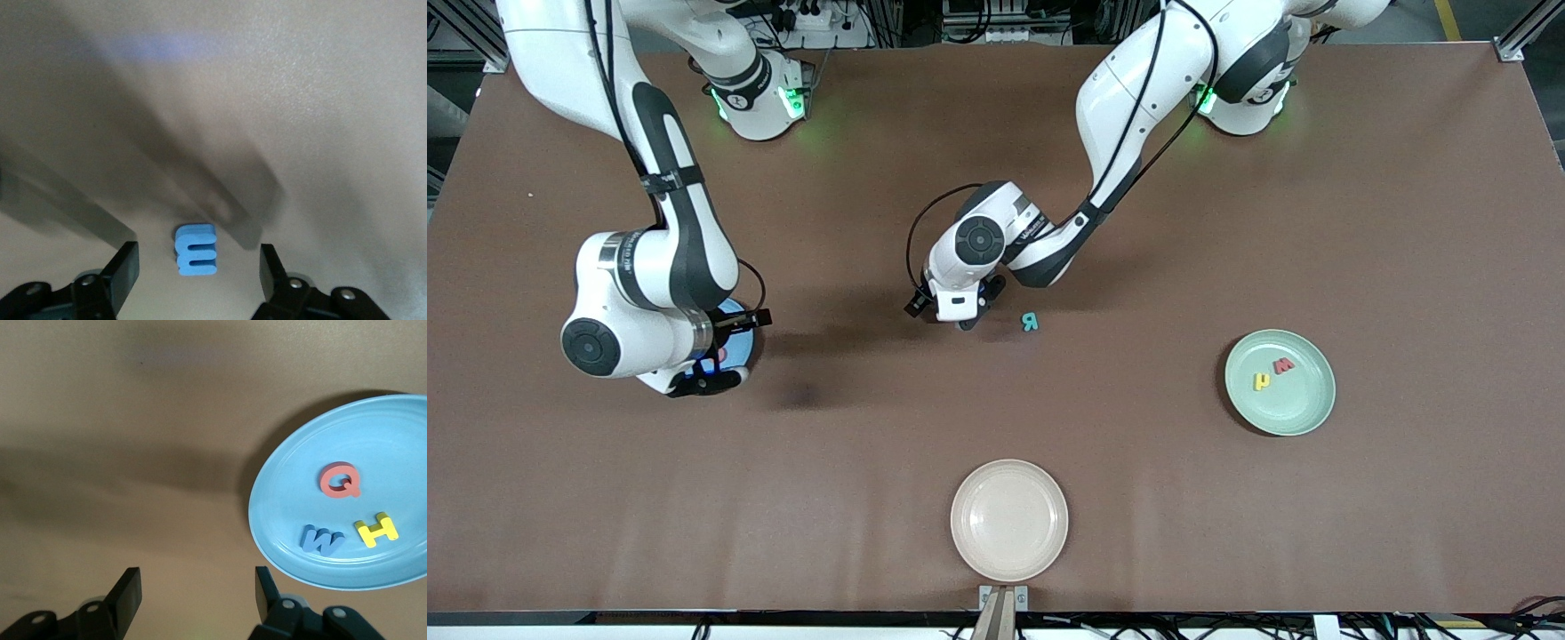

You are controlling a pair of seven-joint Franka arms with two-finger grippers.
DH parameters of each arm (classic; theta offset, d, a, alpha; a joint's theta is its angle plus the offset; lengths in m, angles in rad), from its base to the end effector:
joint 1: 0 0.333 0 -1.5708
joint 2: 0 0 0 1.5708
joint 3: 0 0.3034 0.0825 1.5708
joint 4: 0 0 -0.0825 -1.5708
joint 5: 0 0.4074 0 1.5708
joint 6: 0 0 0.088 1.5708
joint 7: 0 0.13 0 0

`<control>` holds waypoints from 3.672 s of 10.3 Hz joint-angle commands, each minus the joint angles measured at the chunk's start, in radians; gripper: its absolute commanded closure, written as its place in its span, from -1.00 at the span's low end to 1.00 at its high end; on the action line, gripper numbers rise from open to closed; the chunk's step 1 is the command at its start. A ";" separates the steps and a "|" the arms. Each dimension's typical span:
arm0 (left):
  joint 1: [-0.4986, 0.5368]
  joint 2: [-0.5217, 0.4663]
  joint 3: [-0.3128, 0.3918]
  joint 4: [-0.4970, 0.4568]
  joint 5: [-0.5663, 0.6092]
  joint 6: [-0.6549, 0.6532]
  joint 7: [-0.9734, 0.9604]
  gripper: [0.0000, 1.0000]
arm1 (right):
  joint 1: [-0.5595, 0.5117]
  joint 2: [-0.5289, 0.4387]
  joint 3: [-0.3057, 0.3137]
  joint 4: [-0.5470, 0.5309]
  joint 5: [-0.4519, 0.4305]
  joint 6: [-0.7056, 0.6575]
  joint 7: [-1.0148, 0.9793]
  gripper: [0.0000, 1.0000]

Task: Sort uppercase to blue plate, lowercase to green plate
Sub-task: 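Grasp the blue E with the left gripper and lift it, then place the blue E on the green plate while the right gripper reaches b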

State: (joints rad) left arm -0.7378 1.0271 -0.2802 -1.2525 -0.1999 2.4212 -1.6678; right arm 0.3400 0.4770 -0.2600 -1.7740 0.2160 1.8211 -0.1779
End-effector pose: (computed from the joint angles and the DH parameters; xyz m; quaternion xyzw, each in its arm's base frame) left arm 0.4475 -0.6352 0.1217 0.8726 0.4447 -0.1608 0.1222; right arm 0.6054 0.0754 0.2261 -0.9753 -0.0800 0.2007 0.0460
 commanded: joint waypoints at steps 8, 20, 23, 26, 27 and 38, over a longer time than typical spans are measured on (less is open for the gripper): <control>-0.008 0.024 0.007 0.036 -0.029 -0.021 0.003 0.98 | 0.001 -0.044 -0.001 -0.019 0.008 -0.025 0.006 -0.55; 0.430 -0.234 -0.007 0.018 0.054 -0.696 0.616 1.00 | -0.006 -0.054 -0.005 -0.013 0.003 -0.045 0.003 -0.56; 0.535 -0.255 -0.004 0.001 0.274 -0.793 0.932 1.00 | -0.003 -0.067 -0.005 -0.004 -0.003 -0.059 0.009 -0.56; 0.679 -0.251 0.015 -0.079 0.456 -0.745 1.293 1.00 | 0.002 -0.074 -0.001 0.005 -0.007 -0.063 0.020 -0.56; 0.725 -0.246 0.016 -0.079 0.456 -0.735 1.439 1.00 | 0.002 -0.080 -0.001 0.010 -0.004 -0.063 0.020 -0.56; 0.752 -0.266 0.096 -0.165 0.450 -0.632 1.528 -1.00 | 0.341 -0.072 0.014 0.054 0.111 0.105 0.715 -0.56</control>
State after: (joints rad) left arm 0.0183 0.8131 -0.1909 -1.4007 0.2409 1.8001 -0.1407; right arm 0.6249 0.4112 -0.2485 -1.7231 0.3081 1.8836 0.4231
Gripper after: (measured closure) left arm 0.216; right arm 0.220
